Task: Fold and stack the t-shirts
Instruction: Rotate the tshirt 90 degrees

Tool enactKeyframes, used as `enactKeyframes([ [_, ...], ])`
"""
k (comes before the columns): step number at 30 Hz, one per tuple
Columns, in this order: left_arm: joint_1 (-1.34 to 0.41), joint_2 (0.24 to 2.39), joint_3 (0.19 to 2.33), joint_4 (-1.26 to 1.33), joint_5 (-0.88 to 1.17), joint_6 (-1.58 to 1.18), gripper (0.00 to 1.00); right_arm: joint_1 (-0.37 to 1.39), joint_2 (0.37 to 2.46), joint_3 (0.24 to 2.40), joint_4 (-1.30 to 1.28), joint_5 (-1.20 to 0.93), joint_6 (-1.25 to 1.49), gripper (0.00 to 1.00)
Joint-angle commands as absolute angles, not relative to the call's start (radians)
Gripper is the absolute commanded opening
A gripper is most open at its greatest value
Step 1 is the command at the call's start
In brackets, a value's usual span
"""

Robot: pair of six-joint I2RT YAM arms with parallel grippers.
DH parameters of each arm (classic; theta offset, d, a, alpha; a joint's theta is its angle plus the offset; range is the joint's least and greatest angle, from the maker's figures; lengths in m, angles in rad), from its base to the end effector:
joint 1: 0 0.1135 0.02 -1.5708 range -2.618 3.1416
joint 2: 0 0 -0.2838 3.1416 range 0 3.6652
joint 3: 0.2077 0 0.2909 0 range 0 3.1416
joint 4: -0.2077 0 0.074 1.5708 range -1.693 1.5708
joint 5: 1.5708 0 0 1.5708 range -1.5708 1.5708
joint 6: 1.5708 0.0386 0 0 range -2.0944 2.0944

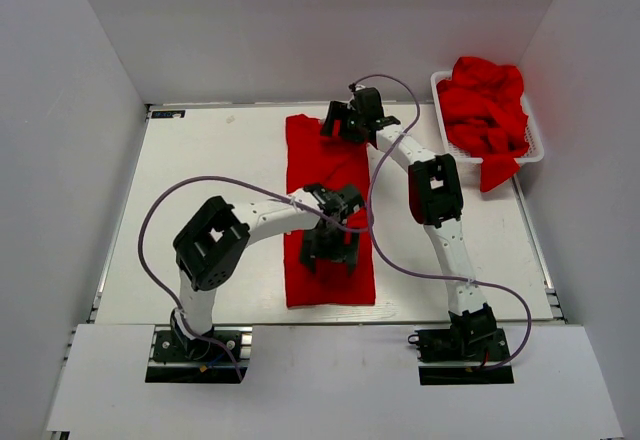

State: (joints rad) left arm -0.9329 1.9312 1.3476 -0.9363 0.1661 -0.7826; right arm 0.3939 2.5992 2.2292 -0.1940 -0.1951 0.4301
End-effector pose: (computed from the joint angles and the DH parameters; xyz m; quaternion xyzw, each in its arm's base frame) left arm 0.2309 -0.3222 0.1604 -0.0769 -0.9933 0.0734 0.0461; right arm 0.5924 0.2543 0.1532 -0.0312 0.8725 0.2704 0.4058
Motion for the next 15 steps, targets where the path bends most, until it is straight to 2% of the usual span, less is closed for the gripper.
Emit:
enactKeyframes([
  [1, -0.908, 1.901, 1.500, -0.992, 0.011, -0.658, 1.00, 0.384, 2.637, 2.233, -0.161, -0.086, 0.406, 0.90],
  [4, -0.899, 1.901, 1.679, -1.058, -0.162, -0.614, 1.00, 0.374, 2.655, 2.244, -0.049, -0.061, 0.428, 0.90],
  [7, -0.868, 1.901, 1.756, -1.062, -0.204, -0.585, 1.00, 0.364, 2.680, 2.261, 0.061, -0.042, 0.465, 0.90],
  [15, -0.746, 1.873, 1.737, -1.042, -0.192, -0.563, 1.00, 0.347, 2.671, 2.338, 0.192, -0.058, 0.391, 0.90],
])
